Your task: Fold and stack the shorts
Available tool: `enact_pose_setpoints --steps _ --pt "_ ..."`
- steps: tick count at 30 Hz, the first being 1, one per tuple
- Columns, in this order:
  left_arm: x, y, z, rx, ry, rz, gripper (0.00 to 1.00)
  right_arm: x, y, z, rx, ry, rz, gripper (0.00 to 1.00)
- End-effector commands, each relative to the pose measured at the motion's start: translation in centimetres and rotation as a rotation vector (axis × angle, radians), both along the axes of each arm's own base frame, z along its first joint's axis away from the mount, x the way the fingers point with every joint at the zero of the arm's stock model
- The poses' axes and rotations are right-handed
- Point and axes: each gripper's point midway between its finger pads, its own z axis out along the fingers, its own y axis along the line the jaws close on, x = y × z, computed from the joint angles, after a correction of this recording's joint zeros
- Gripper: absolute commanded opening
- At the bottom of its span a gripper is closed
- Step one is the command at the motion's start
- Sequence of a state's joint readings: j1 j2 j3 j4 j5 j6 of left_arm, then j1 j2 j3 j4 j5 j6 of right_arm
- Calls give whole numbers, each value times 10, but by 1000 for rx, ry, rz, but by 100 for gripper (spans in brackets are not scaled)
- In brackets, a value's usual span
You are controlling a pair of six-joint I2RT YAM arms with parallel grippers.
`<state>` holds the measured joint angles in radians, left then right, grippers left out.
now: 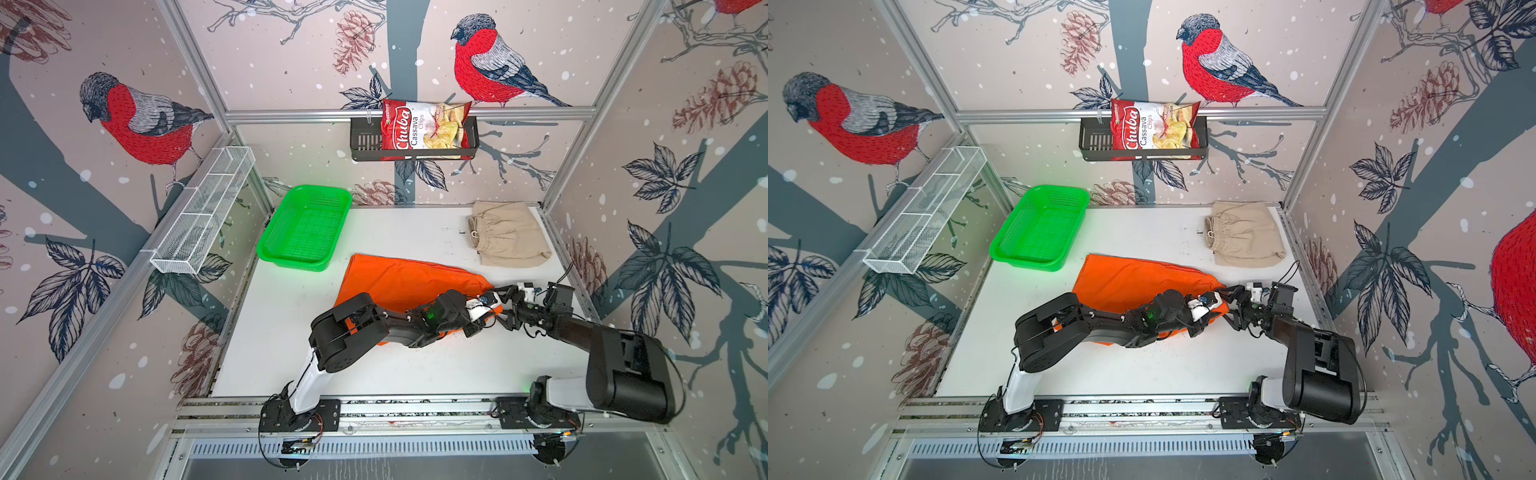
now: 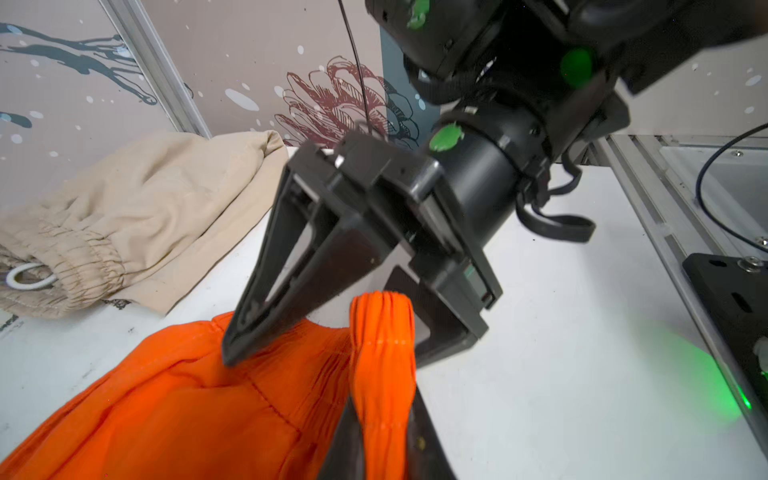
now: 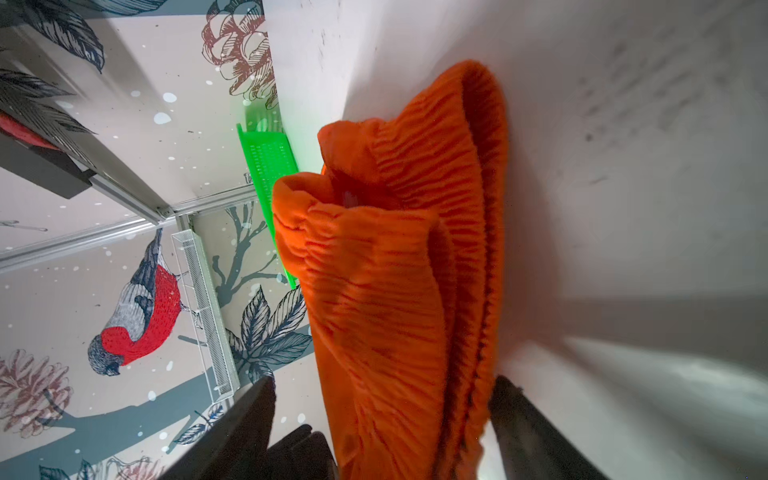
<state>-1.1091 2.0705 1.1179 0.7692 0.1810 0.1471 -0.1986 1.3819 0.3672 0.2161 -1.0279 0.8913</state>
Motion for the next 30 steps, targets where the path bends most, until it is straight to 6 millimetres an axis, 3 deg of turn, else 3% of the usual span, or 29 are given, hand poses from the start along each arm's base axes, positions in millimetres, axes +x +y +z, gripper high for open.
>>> enact_pose_setpoints --steps 1,3,4,5,6,9,12,15,21,26,30 --pt "1 -3 24 -83 -32 -7 3 8 5 7 19 -35 0 82" --pt "-4 -4 22 -73 -34 -34 4 11 6 7 18 -42 1 80" --pt "-6 -4 21 -67 -35 -41 6 13 6 6 14 -44 2 74" --pt "-7 -4 21 -64 -33 -41 11 14 5 5 6 -45 4 60" --pt "-7 -2 22 -66 -25 -36 19 16 4 2 -13 -40 6 42" --pt "-4 12 38 -102 18 21 53 14 -2 -2 -122 -38 25 25" --pt "8 36 57 -146 87 112 61 12 -8 11 -220 -79 29 10" --pt "19 65 65 -158 178 193 64 14 -14 35 -327 -131 29 8" --pt "51 145 78 -210 328 469 64 21 -31 86 -568 -202 9 8" --pt "71 206 56 -158 457 705 64 40 -30 132 -718 -266 15 8" --pt "78 249 24 -134 558 844 62 59 -6 159 -786 -312 45 7"
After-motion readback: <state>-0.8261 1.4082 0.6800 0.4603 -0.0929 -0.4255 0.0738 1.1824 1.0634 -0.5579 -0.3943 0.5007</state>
